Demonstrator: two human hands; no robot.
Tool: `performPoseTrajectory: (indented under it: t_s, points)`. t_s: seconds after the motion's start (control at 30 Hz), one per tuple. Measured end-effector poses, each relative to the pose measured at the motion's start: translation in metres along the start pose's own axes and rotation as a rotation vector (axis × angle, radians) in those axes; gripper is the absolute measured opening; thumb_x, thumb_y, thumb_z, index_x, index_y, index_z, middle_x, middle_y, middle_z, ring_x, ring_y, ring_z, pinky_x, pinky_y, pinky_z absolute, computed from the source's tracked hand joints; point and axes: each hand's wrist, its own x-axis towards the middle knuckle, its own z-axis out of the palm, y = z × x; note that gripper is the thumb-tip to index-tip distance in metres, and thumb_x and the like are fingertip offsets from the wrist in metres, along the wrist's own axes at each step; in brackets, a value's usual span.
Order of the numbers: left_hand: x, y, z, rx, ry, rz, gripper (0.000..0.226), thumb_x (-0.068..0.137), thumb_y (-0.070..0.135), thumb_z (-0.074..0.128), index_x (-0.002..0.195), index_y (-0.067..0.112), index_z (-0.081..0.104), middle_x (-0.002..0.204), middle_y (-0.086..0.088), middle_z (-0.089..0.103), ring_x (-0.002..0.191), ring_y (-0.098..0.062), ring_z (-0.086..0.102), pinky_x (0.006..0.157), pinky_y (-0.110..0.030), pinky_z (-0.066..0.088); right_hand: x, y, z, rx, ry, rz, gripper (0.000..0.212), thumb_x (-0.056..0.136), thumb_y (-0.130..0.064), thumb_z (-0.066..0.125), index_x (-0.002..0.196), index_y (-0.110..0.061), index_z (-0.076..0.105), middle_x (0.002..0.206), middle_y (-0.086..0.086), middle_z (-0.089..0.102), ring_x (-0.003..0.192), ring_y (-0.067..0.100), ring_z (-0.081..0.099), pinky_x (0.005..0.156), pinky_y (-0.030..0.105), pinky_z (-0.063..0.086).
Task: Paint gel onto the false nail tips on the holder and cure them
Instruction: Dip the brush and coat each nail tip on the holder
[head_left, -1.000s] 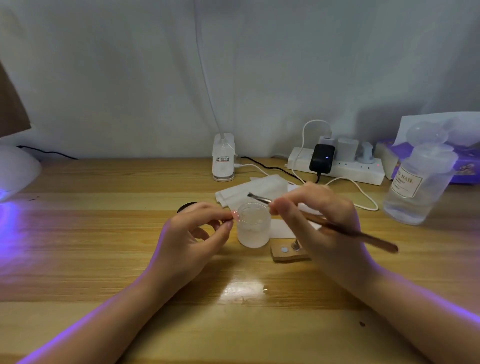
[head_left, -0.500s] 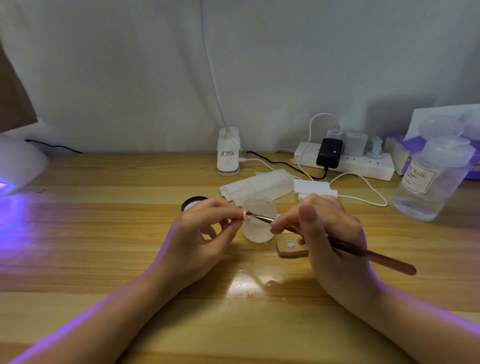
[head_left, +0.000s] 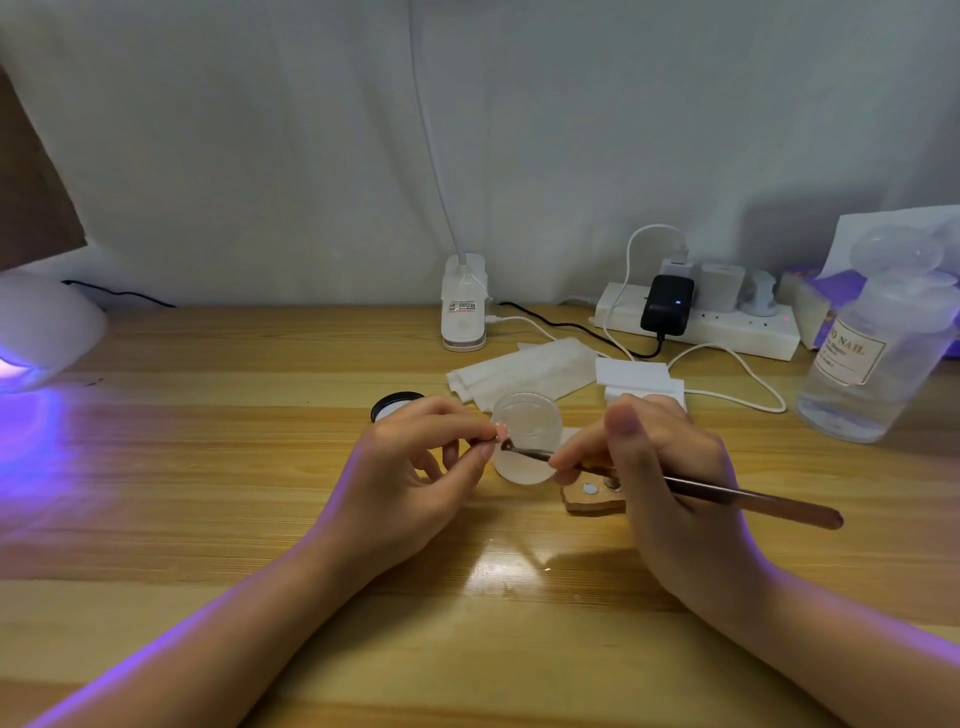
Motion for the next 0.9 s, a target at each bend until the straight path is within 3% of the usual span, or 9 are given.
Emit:
performPoseTrajectory:
  t_s: [0.3, 0.4, 0.5, 0.63, 0.9]
  points:
    - [-0.0002, 0.0013, -0.0004, 0.005, -0.020, -0.008, 0.019, 0.078, 0.010, 0.063, 0.089, 0.024, 0.068, 0.082, 0.009, 0.061, 0.064, -0.009, 0.050, 0.050, -0.017, 0.043, 0.0033, -0.0003, 0.0020, 0.024, 0.001, 0.009, 0.042, 0.096, -0.047, 0.025, 0.080, -0.031, 0.060, 0.072, -0.013, 0.063, 0.074, -0.001, 0.058, 0.066, 0.038, 0.046]
    - [0.0000, 0.0014, 0.0000, 0.012, -0.015, -0.016, 0.018, 0.078, 0.009, 0.063, 0.087, 0.024, 0.068, 0.081, 0.011, 0.060, 0.063, -0.009, 0.050, 0.050, -0.019, 0.044, 0.0027, 0.0007, 0.0032, 0.024, -0.025, 0.025, 0.047, 0.096, -0.047, 0.026, 0.078, -0.025, 0.064, 0.072, -0.012, 0.064, 0.073, -0.001, 0.058, 0.068, 0.033, 0.045]
    - [-0.0001, 0.0015, 0.0004, 0.007, -0.014, -0.023, 0.019, 0.077, 0.009, 0.064, 0.088, 0.024, 0.068, 0.081, 0.010, 0.061, 0.062, -0.011, 0.050, 0.048, -0.022, 0.044, 0.0016, 0.0008, 0.0016, 0.028, -0.022, 0.042, 0.046, 0.096, -0.048, 0.026, 0.075, -0.029, 0.063, 0.069, -0.015, 0.063, 0.072, 0.000, 0.059, 0.068, 0.029, 0.043]
    - [0.0000, 0.0023, -0.0004, -0.001, -0.030, -0.026, 0.020, 0.078, 0.009, 0.063, 0.090, 0.024, 0.068, 0.082, 0.011, 0.061, 0.063, -0.010, 0.050, 0.049, -0.019, 0.043, -0.0012, 0.0026, -0.0010, 0.084, 0.000, 0.099, 0.050, 0.096, -0.044, 0.027, 0.067, -0.024, 0.064, 0.060, -0.011, 0.061, 0.066, 0.000, 0.058, 0.070, 0.017, 0.040]
    - [0.0001, 0.0041, -0.0003, -0.007, -0.043, -0.055, 0.016, 0.078, 0.010, 0.062, 0.087, 0.021, 0.069, 0.082, 0.007, 0.062, 0.064, -0.011, 0.050, 0.049, -0.021, 0.044, 0.0028, -0.0001, 0.0019, 0.040, -0.008, 0.069, 0.045, 0.095, -0.050, 0.028, 0.078, -0.029, 0.064, 0.072, -0.011, 0.066, 0.072, 0.002, 0.060, 0.069, 0.031, 0.044]
